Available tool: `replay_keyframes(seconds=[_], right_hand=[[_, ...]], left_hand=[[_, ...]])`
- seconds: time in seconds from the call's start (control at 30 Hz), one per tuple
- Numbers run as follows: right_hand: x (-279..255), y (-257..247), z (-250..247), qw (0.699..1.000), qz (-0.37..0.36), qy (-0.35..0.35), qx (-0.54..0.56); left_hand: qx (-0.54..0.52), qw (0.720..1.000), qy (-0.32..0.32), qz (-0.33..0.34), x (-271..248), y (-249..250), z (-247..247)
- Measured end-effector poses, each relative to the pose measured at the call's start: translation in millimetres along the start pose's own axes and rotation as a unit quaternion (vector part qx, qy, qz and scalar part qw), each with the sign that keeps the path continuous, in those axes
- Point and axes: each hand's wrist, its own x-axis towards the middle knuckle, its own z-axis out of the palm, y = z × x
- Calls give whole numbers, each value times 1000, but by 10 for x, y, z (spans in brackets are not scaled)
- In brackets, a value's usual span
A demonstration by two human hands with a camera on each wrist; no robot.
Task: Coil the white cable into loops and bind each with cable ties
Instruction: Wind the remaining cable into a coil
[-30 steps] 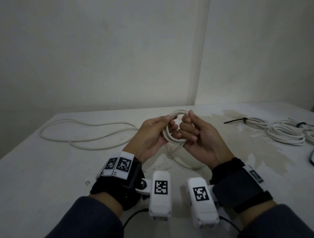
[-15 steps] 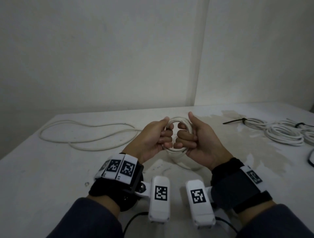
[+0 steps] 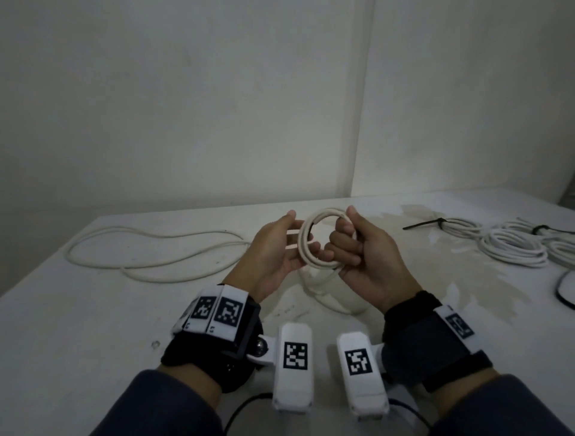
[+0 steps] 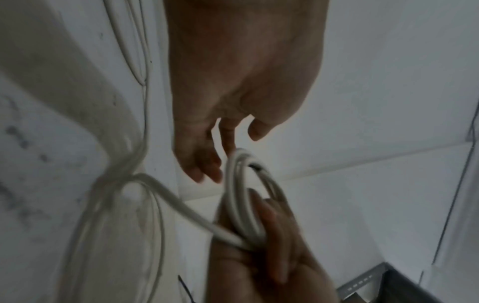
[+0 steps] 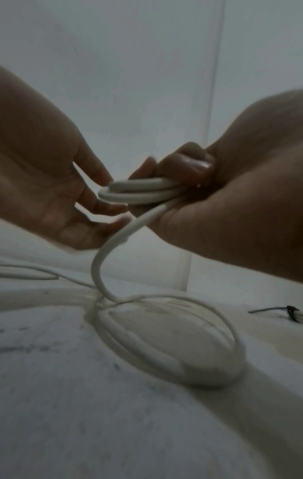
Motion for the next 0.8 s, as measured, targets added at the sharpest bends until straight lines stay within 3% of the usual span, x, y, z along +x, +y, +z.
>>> replay_keyframes(seconds=[0.07, 0.17, 0.23, 0.3, 0.4, 0.47, 0.6, 0.8], right_hand=[[-7, -34, 18, 999, -29, -13, 25], [-5, -80, 2, 996, -63, -17, 62], [-7, -81, -25, 994, -67, -9, 86], [-5, -67, -33, 994, -63, 2, 95], [16, -30, -29, 994, -47, 35, 96], [32, 11, -22, 995, -36, 56, 76], [37, 36, -40, 998, -11, 67, 13], [-18, 23, -21, 992, 66, 23, -105]], left_hand=[[80, 996, 23, -20, -9, -23, -43], [203, 962, -56, -174, -69, -90, -76], [225, 943, -86, -231, -123, -112, -10], [207, 957, -64, -191, -104, -141, 58], [78, 994, 36, -66, 12, -168, 31], [2, 997, 69, 22, 45, -156, 7], [-31, 993, 24, 109, 34, -114, 27], [79, 985, -44, 147, -29, 14, -51]])
